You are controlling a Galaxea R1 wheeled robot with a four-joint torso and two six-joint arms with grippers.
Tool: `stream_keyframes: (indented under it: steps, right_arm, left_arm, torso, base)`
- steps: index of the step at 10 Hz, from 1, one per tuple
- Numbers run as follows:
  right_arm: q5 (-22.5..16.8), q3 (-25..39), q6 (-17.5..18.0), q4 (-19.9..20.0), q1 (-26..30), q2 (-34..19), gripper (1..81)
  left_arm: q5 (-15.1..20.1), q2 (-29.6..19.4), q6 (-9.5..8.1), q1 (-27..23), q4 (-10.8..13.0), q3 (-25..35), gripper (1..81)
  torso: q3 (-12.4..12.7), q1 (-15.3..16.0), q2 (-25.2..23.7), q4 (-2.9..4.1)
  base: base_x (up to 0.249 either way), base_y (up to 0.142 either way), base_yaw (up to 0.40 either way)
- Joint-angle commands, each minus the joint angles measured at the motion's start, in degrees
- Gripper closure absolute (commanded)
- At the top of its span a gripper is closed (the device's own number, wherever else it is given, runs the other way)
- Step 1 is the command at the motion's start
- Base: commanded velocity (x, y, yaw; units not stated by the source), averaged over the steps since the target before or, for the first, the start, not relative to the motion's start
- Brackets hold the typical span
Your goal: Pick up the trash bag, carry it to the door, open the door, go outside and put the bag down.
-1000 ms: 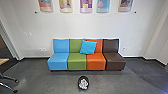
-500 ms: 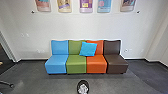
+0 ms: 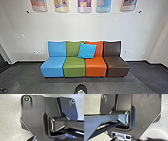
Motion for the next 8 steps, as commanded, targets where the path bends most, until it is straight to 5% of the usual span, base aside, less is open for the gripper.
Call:
stream_keyframes:
  steps: [1, 8]
  right_arm:
    - [-3.7, 0.4, -0.3, -0.1, 2.0, -0.3, 1.0]
    - [-3.7, 0.4, -0.3, -0.1, 2.0, -0.2, 1.0]
  left_arm:
    - [3.5, -0.3, 0.19, -2.1, 0.0, 0.1, 1.0]
    - [3.5, -0.4, 0.20, -2.1, 0.0, 0.1, 1.0]
  torso:
    - [0.0, 0.0, 0.0, 0.00]
    - [0.0, 0.0, 0.0, 0.00]
  base:
    - [0.252, -0.094, 0.000]
    - [0.214, -0.089, 0.000]
